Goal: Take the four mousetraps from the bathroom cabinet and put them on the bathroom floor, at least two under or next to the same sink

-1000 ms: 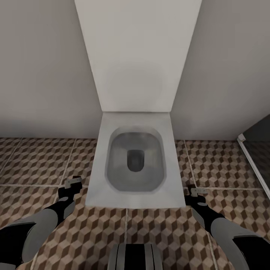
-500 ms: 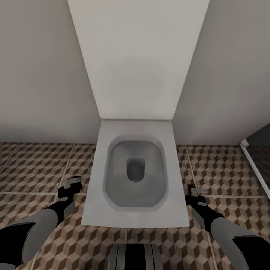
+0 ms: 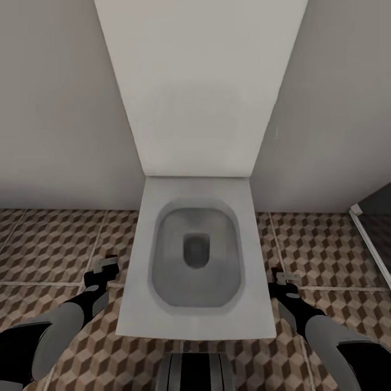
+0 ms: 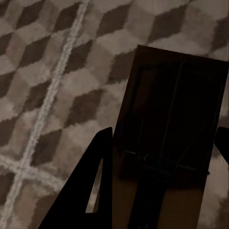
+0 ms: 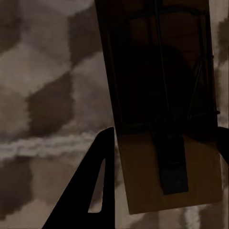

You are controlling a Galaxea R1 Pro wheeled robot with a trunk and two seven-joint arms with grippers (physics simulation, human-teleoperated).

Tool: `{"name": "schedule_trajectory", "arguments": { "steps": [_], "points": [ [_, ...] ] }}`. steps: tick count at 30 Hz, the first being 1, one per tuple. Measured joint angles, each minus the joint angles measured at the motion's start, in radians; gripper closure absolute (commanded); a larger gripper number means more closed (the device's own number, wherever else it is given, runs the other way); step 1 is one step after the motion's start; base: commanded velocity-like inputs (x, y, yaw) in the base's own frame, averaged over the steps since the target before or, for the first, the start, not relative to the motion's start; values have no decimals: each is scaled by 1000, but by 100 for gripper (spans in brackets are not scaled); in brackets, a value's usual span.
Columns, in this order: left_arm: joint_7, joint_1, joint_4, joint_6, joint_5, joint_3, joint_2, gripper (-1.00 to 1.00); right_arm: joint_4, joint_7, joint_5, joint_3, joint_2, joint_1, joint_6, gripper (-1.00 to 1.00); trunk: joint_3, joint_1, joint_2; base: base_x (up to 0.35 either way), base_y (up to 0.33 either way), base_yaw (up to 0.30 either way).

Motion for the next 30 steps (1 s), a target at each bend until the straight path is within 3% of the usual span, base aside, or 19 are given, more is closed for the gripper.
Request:
{"name": "schedule_trajectory", "arguments": {
  "steps": [7, 30],
  "points": [
    [0, 0, 0, -2, 0, 0, 1, 100, 0, 0, 0, 0, 0, 0, 0, 100, 0, 0, 0, 150, 0, 0],
    [-1, 0, 2, 3, 0, 0, 2, 100, 1, 0, 0, 0, -2, 1, 0, 100, 0, 0, 0, 6, 0, 0]
  ]
}}
